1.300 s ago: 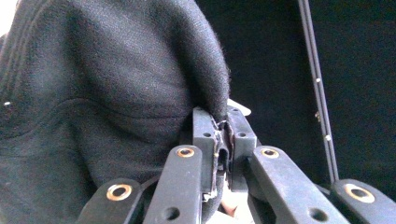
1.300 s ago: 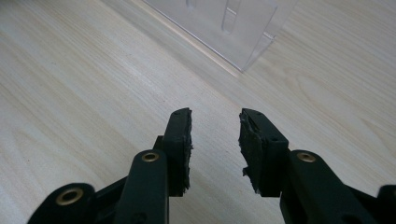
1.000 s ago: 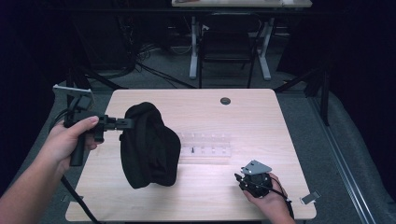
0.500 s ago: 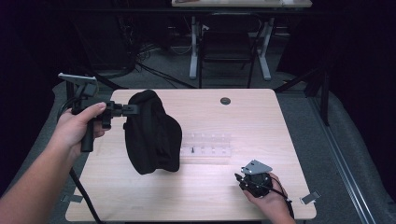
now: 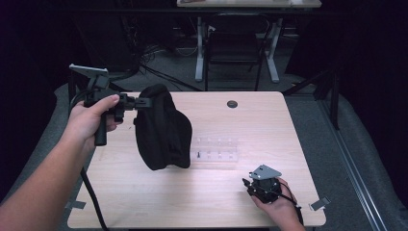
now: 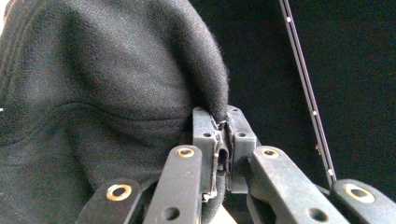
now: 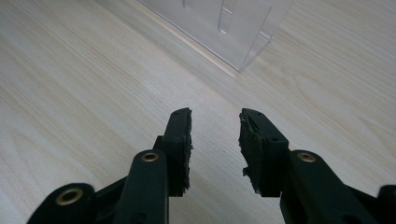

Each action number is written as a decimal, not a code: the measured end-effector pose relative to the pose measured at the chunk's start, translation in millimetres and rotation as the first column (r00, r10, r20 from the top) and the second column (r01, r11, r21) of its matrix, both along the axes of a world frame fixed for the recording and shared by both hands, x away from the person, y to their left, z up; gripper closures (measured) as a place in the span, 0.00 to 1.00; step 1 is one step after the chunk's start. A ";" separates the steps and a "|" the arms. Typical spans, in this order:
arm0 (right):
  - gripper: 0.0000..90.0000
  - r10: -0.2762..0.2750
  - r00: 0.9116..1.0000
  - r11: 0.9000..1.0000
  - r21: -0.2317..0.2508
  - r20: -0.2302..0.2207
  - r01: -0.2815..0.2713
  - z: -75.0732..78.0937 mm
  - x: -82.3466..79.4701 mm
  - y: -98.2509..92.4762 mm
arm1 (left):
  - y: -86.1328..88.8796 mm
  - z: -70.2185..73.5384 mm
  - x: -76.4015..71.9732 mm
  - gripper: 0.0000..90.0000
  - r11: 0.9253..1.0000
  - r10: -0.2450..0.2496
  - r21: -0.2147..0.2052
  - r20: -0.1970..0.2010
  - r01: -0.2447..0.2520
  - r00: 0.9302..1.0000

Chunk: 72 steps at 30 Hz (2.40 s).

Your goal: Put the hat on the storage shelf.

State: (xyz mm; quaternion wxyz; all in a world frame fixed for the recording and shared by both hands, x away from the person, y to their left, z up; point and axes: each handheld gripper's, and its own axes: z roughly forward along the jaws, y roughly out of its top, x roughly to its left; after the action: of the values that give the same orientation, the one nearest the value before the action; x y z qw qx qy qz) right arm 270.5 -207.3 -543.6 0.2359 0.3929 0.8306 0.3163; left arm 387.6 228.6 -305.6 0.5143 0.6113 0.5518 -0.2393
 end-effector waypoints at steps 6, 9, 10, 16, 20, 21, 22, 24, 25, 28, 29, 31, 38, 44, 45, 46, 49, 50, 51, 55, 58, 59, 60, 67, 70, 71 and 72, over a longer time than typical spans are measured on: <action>0.71 0.003 1.000 1.000 -0.011 -0.002 -0.003 1.0 0.0 -0.8 | -6.4 1.5 7.2 0.95 1.000 0.012 0.007 -0.002 -0.012 1.000; 0.71 -0.002 1.000 1.000 -0.002 0.005 0.002 0.5 -0.1 -0.9 | -9.1 0.3 10.7 0.95 1.000 0.019 0.005 -0.003 -0.019 1.000; 0.71 -0.002 1.000 1.000 -0.003 0.005 0.002 0.6 0.0 -1.2 | -9.9 0.0 11.8 0.95 1.000 0.019 0.008 -0.005 -0.019 1.000; 0.71 0.004 1.000 1.000 -0.005 0.004 -0.004 1.4 0.5 -2.9 | -17.5 -2.7 17.2 0.95 1.000 0.022 0.015 -0.008 -0.022 1.000; 0.71 0.003 1.000 1.000 -0.011 0.006 -0.003 1.9 0.3 -3.4 | -23.3 -3.5 19.9 0.95 1.000 0.017 0.022 -0.012 -0.017 1.000; 0.71 0.002 1.000 1.000 -0.006 0.004 -0.002 1.7 0.1 -3.2 | -24.7 -3.4 20.3 0.95 0.999 0.020 0.028 -0.011 -0.020 1.000; 0.71 0.001 1.000 1.000 -0.006 0.005 -0.001 1.7 0.2 -3.4 | -26.4 -3.6 20.8 0.95 0.999 0.023 0.039 -0.009 -0.022 1.000; 0.71 0.000 1.000 1.000 -0.001 0.006 0.000 1.6 0.2 -3.5 | -29.6 -4.6 21.7 0.95 0.999 0.019 0.047 -0.012 -0.019 1.000; 0.71 0.000 1.000 1.000 0.000 0.007 0.000 1.7 0.2 -3.6 | -31.2 -5.3 22.2 0.95 0.999 0.018 0.045 -0.012 -0.017 1.000; 0.71 0.000 1.000 1.000 0.000 0.008 0.000 1.8 0.3 -4.0 | -35.5 -6.6 23.6 0.95 0.998 0.017 0.058 -0.012 -0.016 1.000; 0.71 -0.004 1.000 1.000 -0.006 0.010 0.004 2.3 0.1 -4.3 | -36.3 -7.2 24.2 0.95 0.998 0.017 0.057 -0.014 -0.016 1.000; 0.71 0.000 1.000 1.000 0.001 0.012 0.000 2.1 0.4 -4.5 | -37.5 -7.1 24.8 0.95 0.998 0.020 0.060 -0.012 -0.020 1.000; 0.71 0.002 1.000 1.000 0.002 0.011 -0.002 1.8 0.6 -4.3 | -37.9 -2.9 24.1 0.95 0.996 0.031 0.082 -0.003 -0.031 0.999; 0.71 0.001 1.000 1.000 0.006 0.013 -0.001 1.8 0.6 -4.1 | -39.4 -2.4 22.7 0.95 0.994 0.038 0.104 -0.006 -0.037 0.999; 0.71 -0.001 1.000 1.000 0.003 0.014 0.001 1.7 0.7 -4.0 | -40.5 -3.2 22.8 0.95 0.994 0.040 0.102 -0.003 -0.039 0.999; 0.71 -0.001 1.000 1.000 0.003 0.010 0.001 1.7 0.7 -3.8 | -41.8 -3.5 23.1 0.95 0.994 0.042 0.097 -0.005 -0.041 0.999; 0.71 0.002 1.000 1.000 0.001 0.011 -0.002 2.0 0.6 -3.4 | -46.2 -3.9 24.1 0.95 0.995 0.032 0.093 -0.001 -0.032 0.999; 0.71 0.001 1.000 1.000 0.001 0.011 -0.001 2.1 0.6 -3.5 | -47.9 -4.1 24.5 0.95 0.996 0.030 0.090 0.000 -0.030 1.000; 0.71 0.001 1.000 1.000 0.002 0.012 -0.001 2.1 0.7 -3.6 | -49.2 -4.1 24.9 0.95 0.996 0.026 0.088 0.000 -0.026 1.000; 0.71 0.001 1.000 1.000 -0.003 0.013 -0.001 2.6 1.2 -4.1 | -53.6 -5.2 26.9 0.95 0.996 0.039 0.082 0.008 -0.040 0.999; 0.71 0.011 1.000 1.000 -0.003 0.011 -0.011 3.9 1.4 -2.3 | -56.0 -7.7 28.5 0.94 0.996 0.047 0.070 0.010 -0.048 0.999; 0.71 0.015 1.000 1.000 0.005 0.014 -0.015 4.1 1.5 -1.1 | -57.1 -8.4 28.7 0.94 0.997 0.048 0.068 0.009 -0.049 0.999; 0.71 0.019 1.000 1.000 0.006 0.013 -0.019 5.1 1.5 0.2 | -57.8 -8.6 28.7 0.94 0.996 0.050 0.067 0.012 -0.051 0.999; 0.72 0.057 0.998 0.996 0.067 0.025 -0.058 23.5 3.1 10.1 | -62.9 -7.9 30.0 0.94 0.996 0.044 0.073 0.020 -0.045 0.999; 0.74 0.077 0.996 0.995 0.068 0.035 -0.079 31.1 6.4 15.6 | -65.2 -6.6 30.9 0.94 0.996 0.045 0.079 0.021 -0.047 0.999; 0.75 0.083 0.996 0.994 0.072 0.034 -0.085 33.3 7.6 17.8 | -65.8 -6.4 31.5 0.94 0.996 0.045 0.079 0.022 -0.046 0.999; 0.76 0.092 0.995 0.992 0.087 0.028 -0.094 35.1 8.9 20.4 | -66.5 -6.5 32.0 0.94 0.996 0.044 0.077 0.022 -0.045 0.999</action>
State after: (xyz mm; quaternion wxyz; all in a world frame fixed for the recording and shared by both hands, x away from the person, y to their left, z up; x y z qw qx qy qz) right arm 279.3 -186.9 -508.5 0.2134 0.3600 0.8302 0.3682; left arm 419.7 162.1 -312.1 0.5009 0.6206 0.5691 -0.2002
